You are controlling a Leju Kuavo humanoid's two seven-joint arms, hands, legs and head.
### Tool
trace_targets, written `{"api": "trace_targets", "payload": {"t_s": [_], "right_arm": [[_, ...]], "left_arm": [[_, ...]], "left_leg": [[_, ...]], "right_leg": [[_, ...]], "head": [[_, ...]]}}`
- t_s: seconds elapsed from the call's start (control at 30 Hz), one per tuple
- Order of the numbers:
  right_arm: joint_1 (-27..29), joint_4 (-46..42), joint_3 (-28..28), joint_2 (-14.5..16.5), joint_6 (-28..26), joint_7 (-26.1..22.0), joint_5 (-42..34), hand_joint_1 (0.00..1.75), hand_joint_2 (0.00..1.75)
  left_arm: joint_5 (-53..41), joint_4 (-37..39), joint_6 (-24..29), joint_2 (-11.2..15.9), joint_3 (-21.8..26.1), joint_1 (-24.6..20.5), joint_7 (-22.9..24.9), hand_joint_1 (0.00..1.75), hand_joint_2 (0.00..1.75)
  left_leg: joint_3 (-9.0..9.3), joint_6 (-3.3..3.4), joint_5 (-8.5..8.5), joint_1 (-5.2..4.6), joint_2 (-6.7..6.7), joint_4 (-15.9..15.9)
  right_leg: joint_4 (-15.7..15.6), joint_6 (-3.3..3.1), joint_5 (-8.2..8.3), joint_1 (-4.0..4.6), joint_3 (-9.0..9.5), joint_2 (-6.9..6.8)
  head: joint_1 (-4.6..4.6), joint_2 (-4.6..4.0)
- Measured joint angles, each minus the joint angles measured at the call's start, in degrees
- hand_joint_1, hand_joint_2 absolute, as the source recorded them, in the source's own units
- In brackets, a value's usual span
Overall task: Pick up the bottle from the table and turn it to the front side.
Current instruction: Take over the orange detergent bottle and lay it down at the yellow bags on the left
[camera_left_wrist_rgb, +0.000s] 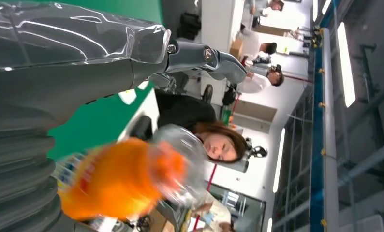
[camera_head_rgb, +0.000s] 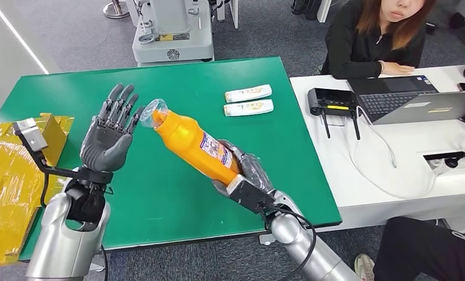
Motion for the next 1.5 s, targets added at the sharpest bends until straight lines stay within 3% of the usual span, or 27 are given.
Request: {"api": "trace_targets", "payload": {"t_s": [0.37,0.73,1.17,1.5], "right_arm": [[-0.54,4.63,-2.68,-0.01,-2.02,1.03,3.24,1.75,1.75],[-1.01,4.13,-3.49,1.01,-4.56,1.3,7.03,1.75,1.75],[-3.6,2.08,-0.58,5.81,-2.1,1.05,8.82,1.75,1.75],[-11.06,12.52,2.59,8.3,-2.07,1.48,6.17,1.75,1.75]], "left_arm": [[3.21,4.37,-1.74,0.52,-4.05,-3.4,0.88,0.0,1.75],[0.22,12.94,1.87,-0.94,-8.86,-8.95,-2.73,0.0,1.75],[-9.78,22.07,11.12,-2.4,-8.5,-13.83,-10.46,0.0,1.75],[-8.39,25.63,9.67,-1.4,-4.92,-14.69,-9.13,0.0,1.75]], "left_leg": [[-0.04,0.0,-0.01,-0.01,0.0,0.0],[-0.06,0.0,0.0,0.0,-0.01,0.0],[-0.06,-0.02,0.01,0.02,0.0,-0.01],[-0.07,-0.02,0.05,0.02,-0.04,-0.01]], "right_leg": [[-0.01,0.01,-0.01,-0.01,-0.05,0.01],[0.01,0.0,0.0,0.0,-0.04,-0.01],[0.06,0.0,0.0,0.03,-0.04,0.01],[0.08,0.0,0.0,0.03,-0.03,-0.03]], "head": [[0.0,0.0],[0.01,0.0],[0.0,0.0],[0.0,0.0]]}}
